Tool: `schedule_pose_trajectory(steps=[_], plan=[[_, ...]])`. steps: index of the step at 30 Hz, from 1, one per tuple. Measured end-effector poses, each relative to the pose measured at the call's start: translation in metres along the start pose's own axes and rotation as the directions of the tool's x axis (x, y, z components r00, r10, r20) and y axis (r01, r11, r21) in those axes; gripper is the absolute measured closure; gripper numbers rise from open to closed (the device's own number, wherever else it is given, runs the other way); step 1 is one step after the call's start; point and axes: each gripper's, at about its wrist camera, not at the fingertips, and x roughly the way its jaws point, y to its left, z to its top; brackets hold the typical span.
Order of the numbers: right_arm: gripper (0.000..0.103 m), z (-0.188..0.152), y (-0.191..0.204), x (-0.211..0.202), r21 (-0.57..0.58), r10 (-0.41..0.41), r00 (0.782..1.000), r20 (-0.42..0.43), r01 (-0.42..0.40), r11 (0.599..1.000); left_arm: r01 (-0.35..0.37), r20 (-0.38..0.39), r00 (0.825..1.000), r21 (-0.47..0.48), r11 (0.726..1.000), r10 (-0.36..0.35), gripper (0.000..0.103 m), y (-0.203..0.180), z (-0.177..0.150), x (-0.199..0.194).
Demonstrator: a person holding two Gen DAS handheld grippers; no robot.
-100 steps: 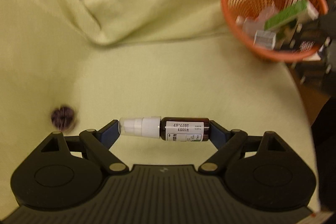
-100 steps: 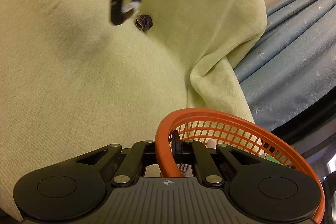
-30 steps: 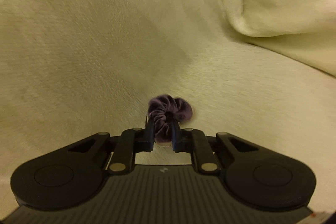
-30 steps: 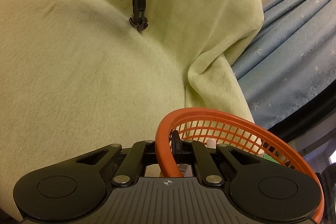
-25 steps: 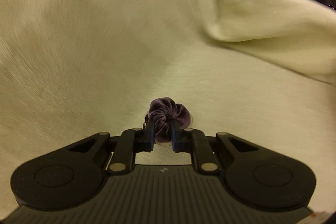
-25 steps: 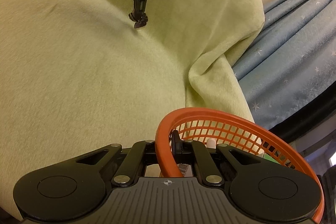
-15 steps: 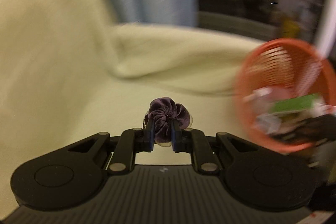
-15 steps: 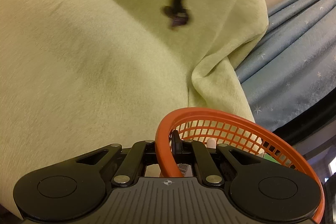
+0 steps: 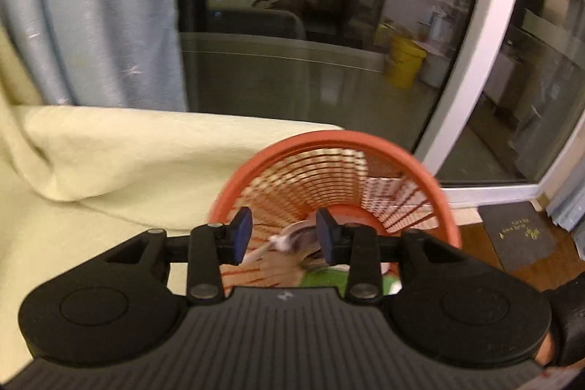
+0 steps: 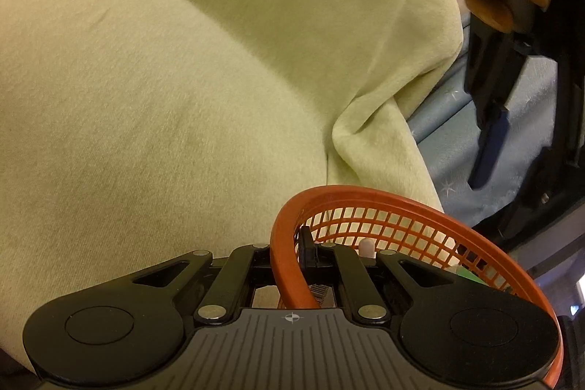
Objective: Organize objects
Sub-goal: 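Carry the hair tie with the left tool into the wastebasket and release, then lower the orange wastebasket with the right tool onto the floor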
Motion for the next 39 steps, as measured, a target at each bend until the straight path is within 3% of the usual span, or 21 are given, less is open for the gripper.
schedule_pose_trajectory(steps=[3, 7, 15, 19, 23, 29, 39], plan=[[0.101, -0.003, -0.001, -0.002, -0.004, 0.0, 1.0, 0.008, 0.0, 1.0, -0.116, -0.015, 0.993, 0.019, 0.993, 0.116, 0.067, 0.011, -0.013, -0.02], [0.102, -0.005, -0.005, -0.006, -0.007, 0.008, 1.0, 0.007, -0.008, 1.0, -0.246, -0.064, 0.967, 0.011, 0.969, 0.246, 0.066, 0.027, -0.039, -0.037], [0.102, -0.017, -0.023, -0.015, -0.011, 0.051, 0.997, 0.049, -0.05, 0.999, -0.316, -0.12, 0.946, -0.145, 0.938, 0.3, 0.064, 0.042, -0.091, -0.048], [0.102, -0.023, -0.033, -0.019, 0.014, 0.088, 0.992, 0.088, -0.089, 0.996, -0.357, -0.161, 0.929, -0.154, 0.921, 0.333, 0.064, 0.038, -0.105, -0.044], [0.102, -0.029, -0.049, -0.022, 0.047, 0.131, 0.984, 0.122, -0.137, 0.989, -0.368, -0.226, 0.917, -0.164, 0.915, 0.329, 0.064, 0.036, -0.114, -0.028], [0.101, -0.03, -0.081, -0.031, 0.131, 0.187, 0.974, 0.13, -0.204, 0.97, -0.373, -0.333, 0.902, -0.283, 0.883, 0.274, 0.064, 0.03, -0.119, -0.029], [0.101, -0.026, -0.109, -0.043, 0.258, 0.31, 0.951, 0.007, -0.301, 0.918, -0.396, -0.461, 0.864, -0.369, 0.841, 0.204, 0.06, 0.004, -0.104, -0.057]])
